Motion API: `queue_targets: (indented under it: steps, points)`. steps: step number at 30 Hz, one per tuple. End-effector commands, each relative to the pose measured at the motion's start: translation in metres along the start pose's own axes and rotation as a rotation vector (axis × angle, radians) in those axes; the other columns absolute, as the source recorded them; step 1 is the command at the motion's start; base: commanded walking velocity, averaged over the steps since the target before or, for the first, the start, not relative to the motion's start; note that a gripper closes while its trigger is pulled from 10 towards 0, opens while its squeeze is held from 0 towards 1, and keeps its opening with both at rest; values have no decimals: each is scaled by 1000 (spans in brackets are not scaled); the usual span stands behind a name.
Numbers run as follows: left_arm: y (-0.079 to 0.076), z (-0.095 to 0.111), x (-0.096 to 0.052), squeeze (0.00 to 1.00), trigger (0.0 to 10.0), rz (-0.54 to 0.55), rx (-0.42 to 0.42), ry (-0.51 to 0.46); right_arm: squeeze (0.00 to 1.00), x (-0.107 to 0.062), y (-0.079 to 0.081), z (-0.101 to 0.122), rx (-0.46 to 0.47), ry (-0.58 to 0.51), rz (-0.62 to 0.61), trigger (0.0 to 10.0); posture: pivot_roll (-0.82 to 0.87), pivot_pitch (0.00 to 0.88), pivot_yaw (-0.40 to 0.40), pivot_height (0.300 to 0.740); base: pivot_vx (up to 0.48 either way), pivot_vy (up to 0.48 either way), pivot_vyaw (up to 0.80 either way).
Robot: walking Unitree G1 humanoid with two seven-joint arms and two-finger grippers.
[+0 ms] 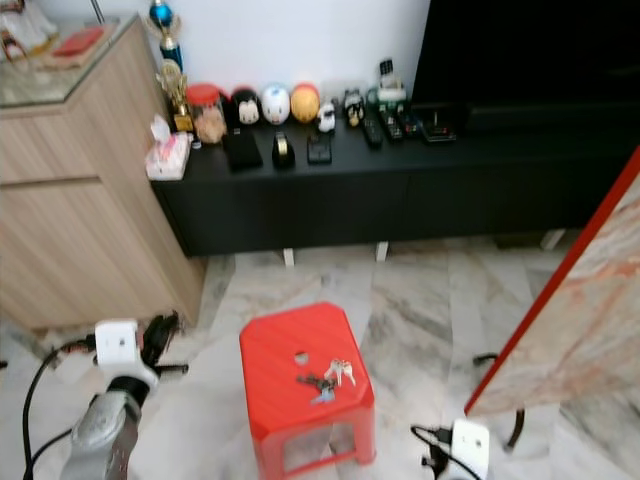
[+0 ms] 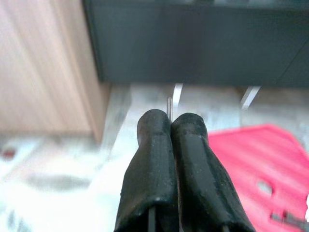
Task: Hang keys on a hook
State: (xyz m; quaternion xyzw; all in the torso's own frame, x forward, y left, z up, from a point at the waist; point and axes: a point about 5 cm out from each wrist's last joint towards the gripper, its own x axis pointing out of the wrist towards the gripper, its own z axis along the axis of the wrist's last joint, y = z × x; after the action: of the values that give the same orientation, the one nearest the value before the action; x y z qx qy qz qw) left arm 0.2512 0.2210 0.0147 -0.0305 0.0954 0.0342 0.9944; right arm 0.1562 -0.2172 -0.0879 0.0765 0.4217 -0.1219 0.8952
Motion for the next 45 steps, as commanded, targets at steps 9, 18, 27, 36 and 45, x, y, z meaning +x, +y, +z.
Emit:
queue_targets:
  steps: [9, 18, 27, 36, 45]
  points:
    - [23, -37, -12, 0, 10000, 67, 40, 208, 0, -3, -18, -6, 25, 55, -22, 10000, -21, 0, 31, 740, 0, 0, 0]
    - [31, -77, -41, 0, 10000, 92, 68, 440, 0, -7, -18, -21, 40, 108, -26, 10000, -27, 0, 47, 740, 0, 0, 0]
    - [28, -92, -56, 0, 10000, 112, 73, 495, 0, -5, -10, -19, 9, 102, -26, 10000, -29, 0, 45, 740, 0, -216, 0]
    - [22, -97, -60, 0, 10000, 99, 67, 513, 0, -4, -10, -17, 21, 99, -31, 10000, -38, 0, 49, 740, 0, -429, 0]
    - [26, -98, -62, 0, 10000, 113, 67, 529, 0, -8, -25, -22, 22, 116, -38, 10000, -34, 0, 55, 740, 0, -480, 0]
